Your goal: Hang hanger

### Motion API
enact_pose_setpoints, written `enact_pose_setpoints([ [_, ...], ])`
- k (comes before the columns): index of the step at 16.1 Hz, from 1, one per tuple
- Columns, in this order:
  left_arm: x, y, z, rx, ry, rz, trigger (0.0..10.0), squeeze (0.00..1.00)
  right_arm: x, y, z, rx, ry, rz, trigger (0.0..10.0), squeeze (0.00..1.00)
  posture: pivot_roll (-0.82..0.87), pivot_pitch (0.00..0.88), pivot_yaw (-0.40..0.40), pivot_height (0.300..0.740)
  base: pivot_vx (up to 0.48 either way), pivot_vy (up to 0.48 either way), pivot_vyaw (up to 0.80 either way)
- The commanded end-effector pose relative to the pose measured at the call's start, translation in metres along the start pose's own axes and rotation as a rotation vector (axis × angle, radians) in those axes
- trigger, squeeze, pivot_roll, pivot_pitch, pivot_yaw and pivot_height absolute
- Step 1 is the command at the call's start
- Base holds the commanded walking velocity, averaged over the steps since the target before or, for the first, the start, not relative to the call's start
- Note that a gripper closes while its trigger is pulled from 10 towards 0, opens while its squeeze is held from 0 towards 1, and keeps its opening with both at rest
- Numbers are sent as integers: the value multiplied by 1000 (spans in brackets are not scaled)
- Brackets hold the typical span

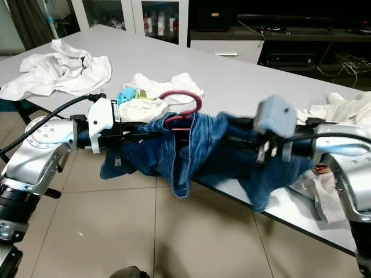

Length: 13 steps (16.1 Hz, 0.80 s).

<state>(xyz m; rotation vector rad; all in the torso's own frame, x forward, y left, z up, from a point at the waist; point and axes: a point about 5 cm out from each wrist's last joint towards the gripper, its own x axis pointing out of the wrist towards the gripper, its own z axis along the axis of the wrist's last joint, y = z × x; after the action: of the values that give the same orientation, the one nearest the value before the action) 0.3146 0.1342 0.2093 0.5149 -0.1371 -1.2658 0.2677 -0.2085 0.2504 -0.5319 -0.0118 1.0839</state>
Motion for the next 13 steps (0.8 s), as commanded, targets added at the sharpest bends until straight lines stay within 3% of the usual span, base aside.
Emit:
enact_pose_setpoints([
  [1,-1,3,6,17,-24,18,0,0,-3,-2,11,-18,-43,-15,10000,1000,8,0,12,723,0,0,0],
  [2,0,3,6,15,-28,15,0,0,-2,-3,14,-30,-55,-31,10000,1000,9,0,13,723,0,0,0],
  [3,2,2,6,12,-32,15,0,0,-2,-3,15,-37,-58,-45,10000,0,10,0,14,723,0,0,0],
  [7,1,3,7,-17,-66,40,0,0,-8,-6,25,0,-165,-79,10000,0,16,0,12,723,0,0,0],
  [9,0,5,7,-31,-91,72,0,0,-12,-12,19,38,-196,-155,10000,0,16,0,8,723,0,0,0],
  [11,-1,8,8,-48,-125,123,0,0,-12,-14,-3,165,-242,-268,10000,0,19,0,1,723,0,0,0],
  [13,-2,12,8,-57,-139,165,0,0,-12,-14,-12,215,-279,-355,10000,0,15,0,2,723,0,0,0],
])
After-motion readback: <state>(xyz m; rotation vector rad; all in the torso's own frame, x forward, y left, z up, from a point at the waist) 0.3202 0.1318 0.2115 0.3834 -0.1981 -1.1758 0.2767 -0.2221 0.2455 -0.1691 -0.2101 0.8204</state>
